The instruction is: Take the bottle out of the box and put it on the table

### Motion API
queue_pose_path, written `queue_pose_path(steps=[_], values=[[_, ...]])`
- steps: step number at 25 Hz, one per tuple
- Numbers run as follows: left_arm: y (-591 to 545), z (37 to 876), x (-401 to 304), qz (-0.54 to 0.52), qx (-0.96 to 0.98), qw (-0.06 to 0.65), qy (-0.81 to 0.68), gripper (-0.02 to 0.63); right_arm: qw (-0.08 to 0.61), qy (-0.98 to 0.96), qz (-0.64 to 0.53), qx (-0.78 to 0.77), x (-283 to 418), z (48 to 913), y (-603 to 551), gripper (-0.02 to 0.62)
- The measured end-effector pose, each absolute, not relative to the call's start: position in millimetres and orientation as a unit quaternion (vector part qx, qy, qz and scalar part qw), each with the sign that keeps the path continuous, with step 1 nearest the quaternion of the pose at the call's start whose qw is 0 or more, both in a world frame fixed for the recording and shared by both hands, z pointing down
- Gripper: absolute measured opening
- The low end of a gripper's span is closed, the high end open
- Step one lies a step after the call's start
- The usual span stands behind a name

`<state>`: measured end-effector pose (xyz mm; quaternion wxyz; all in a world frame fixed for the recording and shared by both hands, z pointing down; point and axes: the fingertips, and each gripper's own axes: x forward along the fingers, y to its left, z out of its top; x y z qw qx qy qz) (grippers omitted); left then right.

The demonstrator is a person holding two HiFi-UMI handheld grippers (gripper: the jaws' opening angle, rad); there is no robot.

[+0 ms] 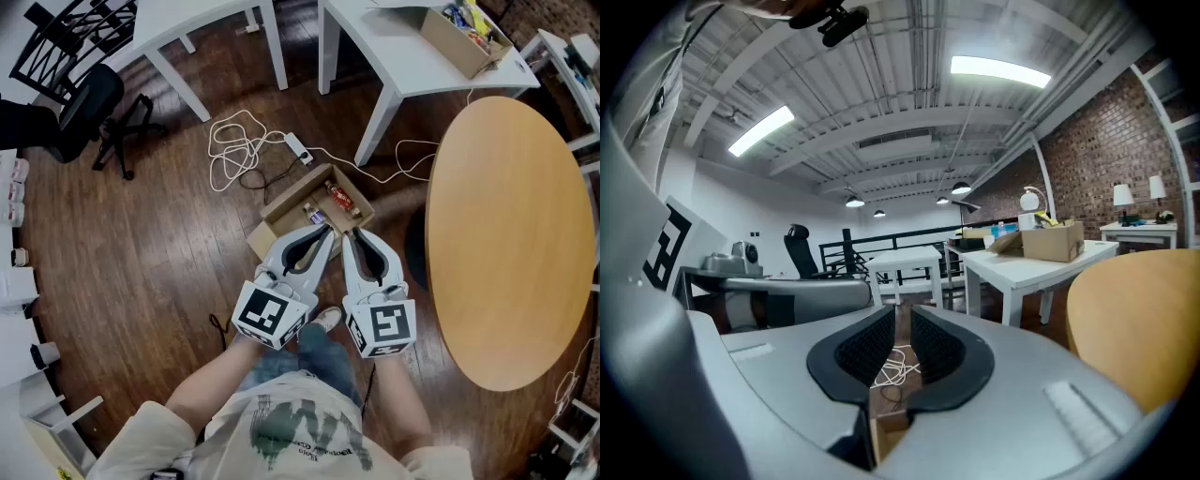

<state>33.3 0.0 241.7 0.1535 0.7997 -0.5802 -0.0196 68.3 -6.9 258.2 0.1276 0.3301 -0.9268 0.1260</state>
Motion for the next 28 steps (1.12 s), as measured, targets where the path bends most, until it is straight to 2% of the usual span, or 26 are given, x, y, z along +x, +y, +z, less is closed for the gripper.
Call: queue_pose_path(steps=[12,22,28], values=[[-58.4,410.4,-41.1,0.001,0.784,0.22,-0.58,-0.008,0.21,-0.911,0.173,0.309,-14.4,451.3,-83.1,0.09],[-37.3,592.5,-74.3,0.042,0.756,0.29,-0.586,-0.003,0.305,-0.893,0.207,0.259,-40.6,650.9,-73.0,0.123],[-26.9,669.6,-78.1,0.046,0.754,0.299,-0.583,-0.002,0.363,-0.879,0.207,0.229,-46.4,774.0,-64.6,0.153]])
